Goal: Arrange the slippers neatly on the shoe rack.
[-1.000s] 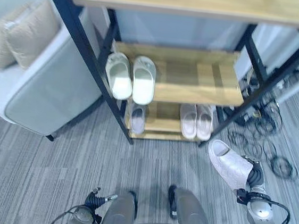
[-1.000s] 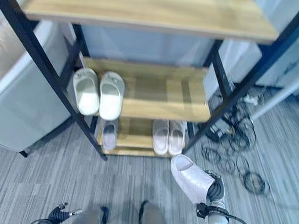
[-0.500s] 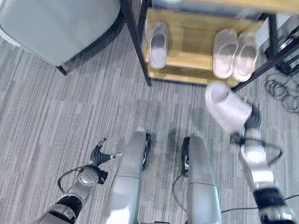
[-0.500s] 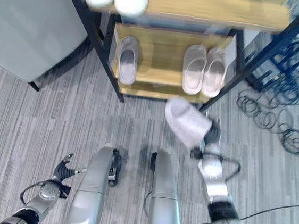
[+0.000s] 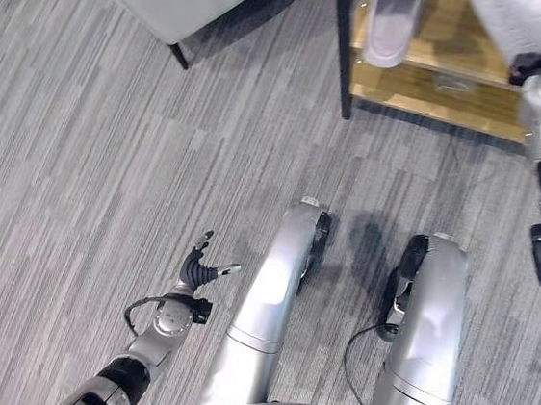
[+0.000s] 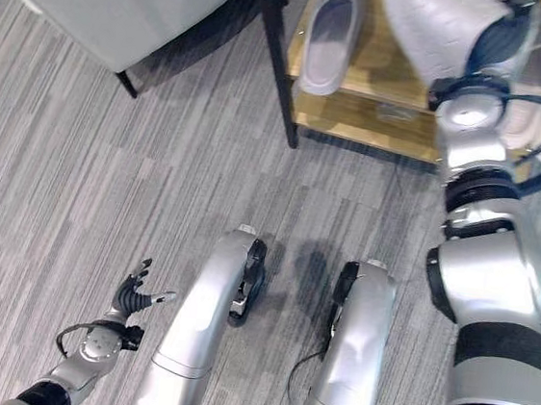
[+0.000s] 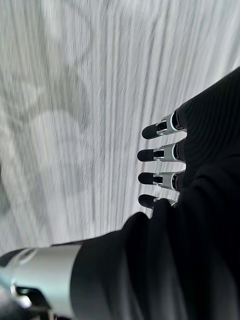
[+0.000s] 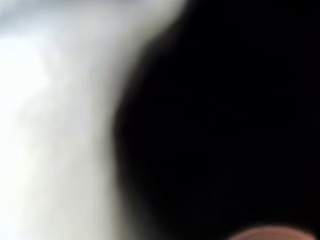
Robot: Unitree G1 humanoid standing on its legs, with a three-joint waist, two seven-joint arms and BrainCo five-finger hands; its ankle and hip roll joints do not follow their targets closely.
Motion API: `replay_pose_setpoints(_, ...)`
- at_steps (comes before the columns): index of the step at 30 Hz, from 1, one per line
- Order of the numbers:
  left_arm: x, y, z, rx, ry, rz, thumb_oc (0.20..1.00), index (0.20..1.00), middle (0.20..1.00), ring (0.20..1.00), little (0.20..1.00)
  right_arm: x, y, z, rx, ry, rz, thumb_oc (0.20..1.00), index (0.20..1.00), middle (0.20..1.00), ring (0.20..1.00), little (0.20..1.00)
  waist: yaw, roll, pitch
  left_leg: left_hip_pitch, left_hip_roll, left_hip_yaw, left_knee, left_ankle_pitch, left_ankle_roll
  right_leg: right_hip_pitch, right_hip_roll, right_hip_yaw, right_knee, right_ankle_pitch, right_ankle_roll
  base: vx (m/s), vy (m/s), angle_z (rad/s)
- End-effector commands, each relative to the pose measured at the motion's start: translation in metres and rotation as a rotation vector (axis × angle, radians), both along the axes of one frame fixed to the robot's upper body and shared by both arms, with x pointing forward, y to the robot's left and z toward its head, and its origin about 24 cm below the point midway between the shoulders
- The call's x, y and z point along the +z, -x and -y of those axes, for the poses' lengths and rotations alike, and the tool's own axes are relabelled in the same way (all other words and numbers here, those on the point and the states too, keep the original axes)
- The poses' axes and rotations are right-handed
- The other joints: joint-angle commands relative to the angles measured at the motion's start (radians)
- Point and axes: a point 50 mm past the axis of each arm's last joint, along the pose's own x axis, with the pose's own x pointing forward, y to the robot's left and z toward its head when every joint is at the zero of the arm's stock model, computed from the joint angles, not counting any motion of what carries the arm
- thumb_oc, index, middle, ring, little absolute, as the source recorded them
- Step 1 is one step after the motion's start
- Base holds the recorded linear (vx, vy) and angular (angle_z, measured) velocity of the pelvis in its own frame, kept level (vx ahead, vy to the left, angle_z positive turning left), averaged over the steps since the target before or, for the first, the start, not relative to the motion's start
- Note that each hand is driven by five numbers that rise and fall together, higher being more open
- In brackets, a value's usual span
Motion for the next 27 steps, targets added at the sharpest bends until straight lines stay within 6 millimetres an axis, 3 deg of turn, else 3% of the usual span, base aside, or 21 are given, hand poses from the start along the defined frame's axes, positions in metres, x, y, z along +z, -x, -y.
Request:
replay_pose_setpoints(1,0.004,-0.002,-0.017,0.055,-0.037,0.023,1.0,1.0,1.0,1.0,1.0,0.017,0.002,-0.021,0.101,0.008,0.119,0.2,0.2,0.2,0.2,0.2,-0.012,-0.016,0.012,0.075,0.0,-0.035,-0.021,-0.09,0.04,0.113,0.002,0.008,-0.071,0.074,-0.044,0.04,0.086,0.08)
replay_pose_setpoints(5,-0.003,0.002,-0.019,0.074,-0.047,-0.009,1.0,1.0,1.0,1.0,1.0,0.021,0.005,-0.017,0.1,-0.028,0.164,0.2,0.2,0.2,0.2,0.2,-0.008,-0.022,0.023,0.075,-0.003,-0.025,-0.035,-0.083,0.047,0.118,-0.014,0.011,-0.087,0.084,-0.047,0.03,0.107,0.09)
replay_pose_setpoints(10,0.026,-0.032,-0.01,-0.006,-0.086,0.134,1.0,1.0,1.0,1.0,1.0,0.006,0.01,-0.014,0.135,-0.155,0.262,0.2,0.2,0.2,0.2,0.2,0.002,-0.033,-0.009,0.076,-0.026,-0.041,-0.141,-0.032,0.06,0.147,-0.068,-0.053,-0.222,0.096,-0.039,0.04,0.096,0.08)
replay_pose_setpoints(11,0.03,-0.035,-0.013,-0.02,-0.129,0.148,1.0,1.0,1.0,1.0,1.0,-0.002,0.009,-0.016,0.146,-0.164,0.255,0.2,0.2,0.2,0.2,0.2,-0.003,-0.035,-0.012,0.089,-0.031,-0.05,-0.164,-0.022,0.063,0.16,-0.079,-0.07,-0.231,0.115,-0.027,0.04,0.05,0.25)
replay_pose_setpoints(12,0.037,-0.039,-0.015,-0.029,-0.159,0.184,1.0,1.0,1.0,1.0,1.0,-0.011,0.007,-0.023,0.172,-0.148,0.244,0.2,0.2,0.2,0.2,0.2,-0.006,-0.038,0.002,0.125,-0.022,-0.071,-0.206,-0.015,0.068,0.159,-0.082,-0.106,-0.282,0.183,0.002,-0.01,0.09,0.34)
replay_pose_setpoints(14,0.045,-0.045,-0.011,-0.009,-0.141,0.237,1.0,1.0,1.0,1.0,1.0,-0.018,0.005,-0.026,0.175,-0.107,0.217,0.2,0.2,0.2,0.2,0.2,-0.009,-0.04,0.012,0.158,0.002,-0.072,-0.258,0.002,0.068,0.119,-0.048,-0.177,-0.396,0.293,0.021,-0.14,-0.092,-0.2)
replay_pose_setpoints(15,0.085,-0.074,-0.008,-0.007,-0.157,0.416,1.0,1.0,1.0,1.0,1.0,-0.02,0.009,-0.025,0.164,-0.079,0.217,0.2,0.2,0.2,0.2,0.2,-0.056,-0.027,0.067,0.202,0.001,-0.046,-0.321,0.032,0.071,0.182,-0.031,-0.232,-0.575,0.324,-0.017,-0.19,-0.296,-0.37)
replay_pose_setpoints(17,0.092,-0.08,-0.002,0.006,-0.114,0.459,1.0,1.0,1.0,1.0,1.0,-0.015,0.011,-0.028,0.179,-0.039,0.231,0.2,0.2,0.2,0.2,0.2,-0.07,-0.031,0.034,0.202,0.001,-0.034,-0.382,0.051,0.051,0.159,-0.021,-0.201,-0.621,0.319,-0.031,-0.08,-0.262,0.67)
replay_pose_setpoints(20,0.094,-0.081,0.013,-0.017,-0.064,0.479,1.0,1.0,1.0,1.0,1.0,-0.032,0.01,-0.033,0.179,-0.041,0.206,0.2,0.2,0.2,0.2,0.2,-0.083,-0.021,-0.009,0.25,0.011,-0.028,-0.488,0.062,0.049,0.2,-0.015,-0.163,-0.717,0.318,-0.036,0.04,-0.101,0.02)
replay_pose_setpoints(21,0.115,-0.083,0.021,-0.067,-0.049,0.576,1.0,1.0,1.0,1.0,1.0,-0.029,0.014,-0.03,0.159,-0.044,0.238,0.2,0.2,0.2,0.2,0.2,-0.083,-0.005,-0.004,0.236,0.012,-0.018,-0.443,0.158,0.011,0.225,-0.017,-0.165,-0.718,0.304,-0.058,0.01,-0.195,-0.45)
replay_pose_setpoints(23,0.143,-0.088,0.024,-0.106,-0.041,0.699,1.0,1.0,1.0,1.0,1.0,-0.021,0.018,-0.017,0.103,-0.067,0.272,0.2,0.2,0.2,0.2,0.2,-0.095,-0.016,0.003,0.133,0.088,-0.072,-0.569,0.257,-0.025,0.21,-0.026,-0.155,-0.718,0.275,-0.067,-0.01,-0.067,0.41)
replay_pose_setpoints(24,0.152,-0.091,0.014,-0.087,-0.085,0.723,1.0,1.0,1.0,1.0,1.0,-0.003,0.019,-0.02,0.086,-0.045,0.303,0.2,0.2,0.2,0.2,0.2,-0.094,-0.039,0.03,0.197,0.162,-0.121,-0.814,0.318,-0.019,0.221,-0.048,-0.15,-0.741,0.284,-0.057,0.05,0.203,0.78)
replay_pose_setpoints(25,0.159,-0.098,0.014,-0.068,-0.123,0.764,1.0,1.0,1.0,1.0,1.0,0.021,0.019,-0.034,0.137,-0.042,0.36,0.2,0.2,0.2,0.2,0.2,-0.093,-0.04,0.055,0.212,0.122,-0.115,-0.805,0.311,-0.016,0.232,-0.063,-0.136,-0.724,0.279,-0.061,0.09,0.229,0.29)
replay_pose_setpoints(27,0.15,-0.104,0.013,-0.047,-0.137,0.717,1.0,1.0,1.0,1.0,1.0,0.034,0.018,-0.043,0.156,-0.025,0.376,0.2,0.2,0.2,0.2,0.2,-0.093,-0.054,0.029,0.137,0.075,-0.115,-0.736,0.292,-0.009,0.183,-0.052,-0.127,-0.68,0.272,-0.066,0.18,0.15,-0.13)
